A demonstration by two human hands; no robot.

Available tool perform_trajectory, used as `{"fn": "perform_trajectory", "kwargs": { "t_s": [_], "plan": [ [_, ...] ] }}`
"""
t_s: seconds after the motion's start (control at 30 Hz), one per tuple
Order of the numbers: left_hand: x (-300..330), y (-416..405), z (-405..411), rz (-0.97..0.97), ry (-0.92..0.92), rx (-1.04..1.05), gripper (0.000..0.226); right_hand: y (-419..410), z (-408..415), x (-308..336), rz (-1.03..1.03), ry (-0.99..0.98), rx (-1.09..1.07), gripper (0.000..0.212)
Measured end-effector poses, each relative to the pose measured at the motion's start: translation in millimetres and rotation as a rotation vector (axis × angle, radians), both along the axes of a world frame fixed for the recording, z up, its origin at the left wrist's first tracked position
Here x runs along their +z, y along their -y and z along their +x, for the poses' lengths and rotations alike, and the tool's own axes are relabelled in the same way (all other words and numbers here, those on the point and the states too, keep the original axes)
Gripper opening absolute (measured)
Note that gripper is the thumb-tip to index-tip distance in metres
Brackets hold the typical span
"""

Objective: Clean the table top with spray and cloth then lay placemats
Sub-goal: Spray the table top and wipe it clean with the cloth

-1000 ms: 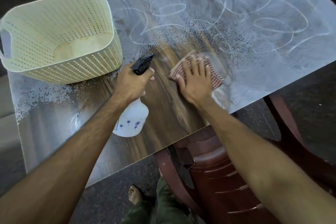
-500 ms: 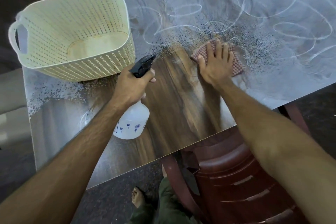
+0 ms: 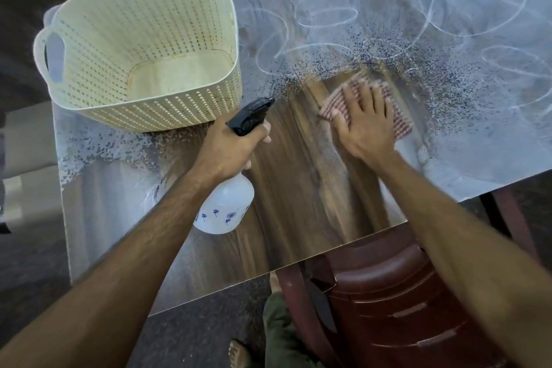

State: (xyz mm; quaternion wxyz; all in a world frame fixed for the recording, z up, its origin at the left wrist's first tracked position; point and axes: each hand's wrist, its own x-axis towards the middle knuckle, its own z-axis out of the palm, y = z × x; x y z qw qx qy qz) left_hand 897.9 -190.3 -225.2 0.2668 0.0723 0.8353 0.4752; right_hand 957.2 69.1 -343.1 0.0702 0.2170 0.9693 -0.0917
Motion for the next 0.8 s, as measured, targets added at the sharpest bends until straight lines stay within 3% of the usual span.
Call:
{"fn": "perform_trajectory", "kwargs": {
  "t_s": [0.1, 0.2, 0.37, 0.47, 0.53, 0.67, 0.8],
  "plan": [
    [-1.7, 1.9, 3.4, 0.006, -0.005, 0.000, 0.015, 0.3, -55.8, 1.2, -0.034, -0.001, -0.031, 0.069],
    [-1.2, 4.1, 5.2, 0.001, -0.010, 0.008, 0.015, 42.1, -72.2, 1.7, -0.019, 0.003, 0.102, 0.068],
    [3.2, 0.1, 9.1, -0.020, -0.014, -0.003, 0.017, 103.2, 13.9, 2.4, -0.066, -0.058, 0.309, 0.064],
    [3.3, -1.8, 12.7, -0.012, -0.007, -0.003, 0.019, 103.0, 89.5, 1.5, -0.058, 0.000, 0.354, 0.062],
    [2.0, -0.5, 16.6, 0.003, 0.001, -0.007, 0.015, 75.2, 118.6, 1.0, -0.022, 0.055, 0.311, 0.065],
    [0.6, 4.3, 28.7, 0.016, 0.025, -0.020, 0.013, 21.9, 111.1, 0.1, 0.025, 0.036, 0.012, 0.067],
    [2.9, 6.1, 41.3, 0.035, 0.020, -0.018, 0.012, 59.3, 79.7, -1.1, 0.011, 0.012, -0.107, 0.069]
  ]
}}
